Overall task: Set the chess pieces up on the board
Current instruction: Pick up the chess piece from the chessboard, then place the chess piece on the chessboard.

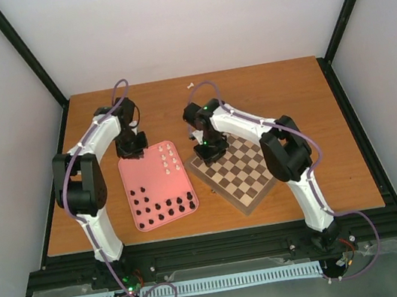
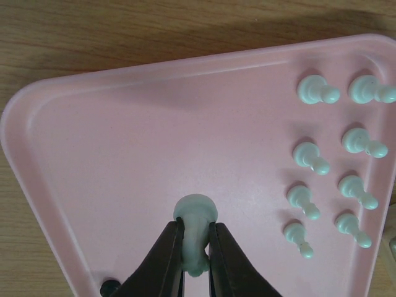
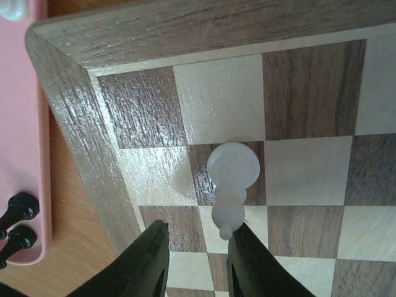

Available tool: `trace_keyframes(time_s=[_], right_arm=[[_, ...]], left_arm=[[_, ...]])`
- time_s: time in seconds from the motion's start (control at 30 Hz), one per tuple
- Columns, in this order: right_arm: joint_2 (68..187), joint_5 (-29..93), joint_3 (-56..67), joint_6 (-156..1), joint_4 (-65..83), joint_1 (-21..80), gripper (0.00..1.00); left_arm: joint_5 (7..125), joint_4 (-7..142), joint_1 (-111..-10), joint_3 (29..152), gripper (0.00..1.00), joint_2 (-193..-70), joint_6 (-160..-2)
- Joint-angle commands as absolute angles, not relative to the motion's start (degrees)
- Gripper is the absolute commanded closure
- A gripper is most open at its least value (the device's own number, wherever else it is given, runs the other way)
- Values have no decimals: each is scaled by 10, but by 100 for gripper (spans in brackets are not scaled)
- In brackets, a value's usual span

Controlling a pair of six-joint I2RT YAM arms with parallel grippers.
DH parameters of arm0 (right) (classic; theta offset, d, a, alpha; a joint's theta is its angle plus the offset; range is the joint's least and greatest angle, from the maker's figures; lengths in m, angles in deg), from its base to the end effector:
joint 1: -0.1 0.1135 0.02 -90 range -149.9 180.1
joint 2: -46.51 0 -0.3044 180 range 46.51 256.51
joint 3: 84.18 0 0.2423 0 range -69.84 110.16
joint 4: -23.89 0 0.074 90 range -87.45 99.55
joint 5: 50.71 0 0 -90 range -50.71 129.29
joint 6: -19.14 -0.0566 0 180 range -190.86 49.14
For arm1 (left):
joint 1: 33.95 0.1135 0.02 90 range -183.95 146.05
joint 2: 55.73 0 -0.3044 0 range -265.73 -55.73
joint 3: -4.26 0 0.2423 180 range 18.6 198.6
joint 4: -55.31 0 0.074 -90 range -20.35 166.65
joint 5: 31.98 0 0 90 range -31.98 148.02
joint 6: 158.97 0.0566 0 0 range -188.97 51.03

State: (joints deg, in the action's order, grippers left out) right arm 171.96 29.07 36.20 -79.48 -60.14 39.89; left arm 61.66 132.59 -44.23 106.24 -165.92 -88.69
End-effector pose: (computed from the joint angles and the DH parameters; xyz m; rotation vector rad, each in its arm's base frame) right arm 0.3316 0.2893 0.2104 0.8274 -2.9583 -0.2604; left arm 0.3685 -0.0705 0.2345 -0.2496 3.0693 -0.1259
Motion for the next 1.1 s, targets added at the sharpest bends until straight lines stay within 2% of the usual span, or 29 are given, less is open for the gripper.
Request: trace_keyframes(time_s=[0.0,0.5,0.63,0.77,1.07], right_arm=[[1727,298,376,-803,-601,402,72],[1749,325,413,-813,-609,402,72],[1759,328,422,-813,-616,402,82],[1757,338,424,-816,-615,402,88],[1722,373,424,-833,-615,401,91]], left_arm=[[618,1335,-442,1065,99,-1632,-878],[630,1334,-450,1070,99,-1629,-876],[632,1340,-454,1074,99,-1625,-875],[635,1346,-464,1080,99,-1623,-873],[635,1385,-520,1133,99,-1610,-865]])
